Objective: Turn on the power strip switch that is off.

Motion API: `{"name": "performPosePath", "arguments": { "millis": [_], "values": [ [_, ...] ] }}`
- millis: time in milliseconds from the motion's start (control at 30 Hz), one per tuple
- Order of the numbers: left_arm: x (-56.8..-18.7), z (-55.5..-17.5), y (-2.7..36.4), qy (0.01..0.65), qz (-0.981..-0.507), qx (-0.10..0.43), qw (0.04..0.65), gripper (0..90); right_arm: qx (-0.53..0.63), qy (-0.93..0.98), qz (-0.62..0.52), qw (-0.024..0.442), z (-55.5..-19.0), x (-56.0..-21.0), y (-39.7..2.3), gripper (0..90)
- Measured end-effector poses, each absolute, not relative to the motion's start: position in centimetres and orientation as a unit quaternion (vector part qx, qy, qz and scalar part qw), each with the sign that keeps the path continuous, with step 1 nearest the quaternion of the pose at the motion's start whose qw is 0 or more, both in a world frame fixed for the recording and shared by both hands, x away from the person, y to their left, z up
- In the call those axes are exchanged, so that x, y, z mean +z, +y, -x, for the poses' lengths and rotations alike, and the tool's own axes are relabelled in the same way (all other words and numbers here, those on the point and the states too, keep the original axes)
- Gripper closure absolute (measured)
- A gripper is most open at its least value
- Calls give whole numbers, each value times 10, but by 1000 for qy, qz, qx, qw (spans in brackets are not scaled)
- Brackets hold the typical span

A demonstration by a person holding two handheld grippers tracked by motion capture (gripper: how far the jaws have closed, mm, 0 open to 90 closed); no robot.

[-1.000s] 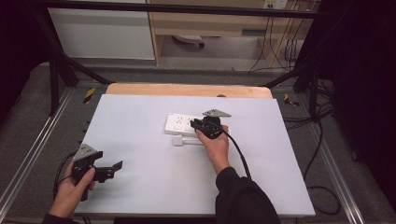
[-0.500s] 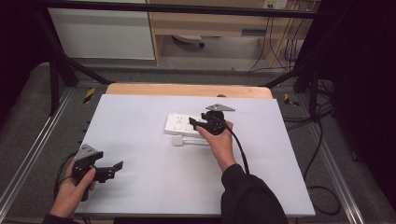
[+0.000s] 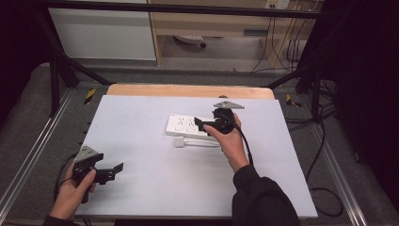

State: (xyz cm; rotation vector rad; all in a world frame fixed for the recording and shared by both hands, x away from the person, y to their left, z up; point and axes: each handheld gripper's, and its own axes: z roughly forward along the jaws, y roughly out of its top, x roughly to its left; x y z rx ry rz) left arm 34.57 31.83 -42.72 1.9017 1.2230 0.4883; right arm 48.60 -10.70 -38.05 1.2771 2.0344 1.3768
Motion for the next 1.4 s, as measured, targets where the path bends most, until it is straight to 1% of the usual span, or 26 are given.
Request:
{"name": "performPosePath", "arguments": {
  "millis": [433,567,800,1167,1400],
  "values": [
    [-428,-346,321,489,-750,192,403,72,497,706,-465,196,-480,-363,-134,61],
    [-428,-346,320,484,-753,192,402,71,507,698,-462,205,-473,-356,-143,56],
    [-428,-345,323,496,-746,191,401,72,518,686,-462,217,-462,-347,-158,51],
    [-428,-347,322,495,-747,189,402,72,519,685,-460,225,-452,-344,-179,43],
    [-428,-346,321,491,-748,189,404,72,517,683,-461,232,-438,-347,-201,43]
  ]
}}
